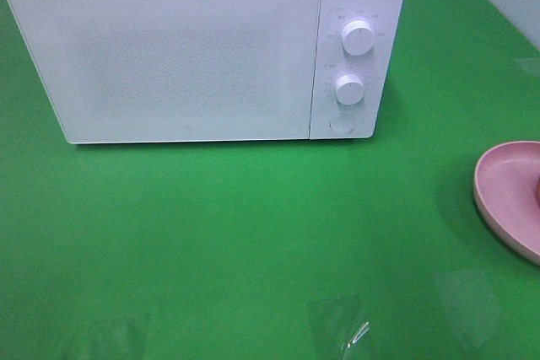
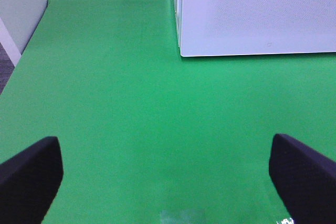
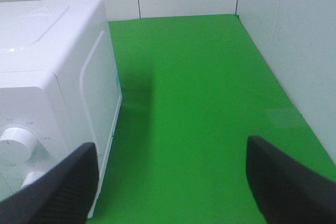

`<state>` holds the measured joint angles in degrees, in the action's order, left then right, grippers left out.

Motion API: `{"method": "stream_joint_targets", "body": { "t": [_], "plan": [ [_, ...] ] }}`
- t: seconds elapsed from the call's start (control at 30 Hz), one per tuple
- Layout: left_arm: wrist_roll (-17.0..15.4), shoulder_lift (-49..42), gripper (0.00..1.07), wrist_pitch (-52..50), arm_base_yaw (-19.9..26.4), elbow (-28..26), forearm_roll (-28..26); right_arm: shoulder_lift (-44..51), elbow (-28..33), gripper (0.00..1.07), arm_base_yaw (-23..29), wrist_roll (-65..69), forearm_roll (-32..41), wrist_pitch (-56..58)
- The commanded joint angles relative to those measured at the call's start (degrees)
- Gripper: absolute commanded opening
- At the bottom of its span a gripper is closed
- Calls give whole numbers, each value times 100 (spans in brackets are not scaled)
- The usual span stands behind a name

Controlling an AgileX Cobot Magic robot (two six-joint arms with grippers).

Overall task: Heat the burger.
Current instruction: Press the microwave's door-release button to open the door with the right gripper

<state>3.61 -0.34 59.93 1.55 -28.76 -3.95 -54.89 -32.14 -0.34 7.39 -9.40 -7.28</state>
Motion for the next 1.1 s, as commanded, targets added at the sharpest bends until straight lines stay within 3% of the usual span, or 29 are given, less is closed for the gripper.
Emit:
{"method": "stream_joint_targets", "body": {
  "t": [0.03,0.5,0.57,0.67,0.93,1.0,1.1],
  "plan": [
    [-29,-109,100,-40,-34,11,-34,-212,69,76,-17,-34,-34,-625],
    [-29,-109,100,-40,-34,11,-34,-665,888,76,29,-985,1318,-2521],
    [-29,-109,100,-40,-34,11,-34,-831,1043,76,372,-1513,1914,-2876],
    [-29,-109,100,-40,-34,11,-34,-877,1066,76,481,-1690,2045,-2979],
    [-29,-109,100,-40,-34,11,-34,-1329,1238,76,1513,-2687,3317,-3856],
    [-29,-109,100,-40,-34,11,-34,-1639,1238,76,2040,-2928,3770,-4240],
    [-29,-109,100,-40,-34,11,-34,-1828,1238,76,2263,-2922,3942,-4435]
  ]
}}
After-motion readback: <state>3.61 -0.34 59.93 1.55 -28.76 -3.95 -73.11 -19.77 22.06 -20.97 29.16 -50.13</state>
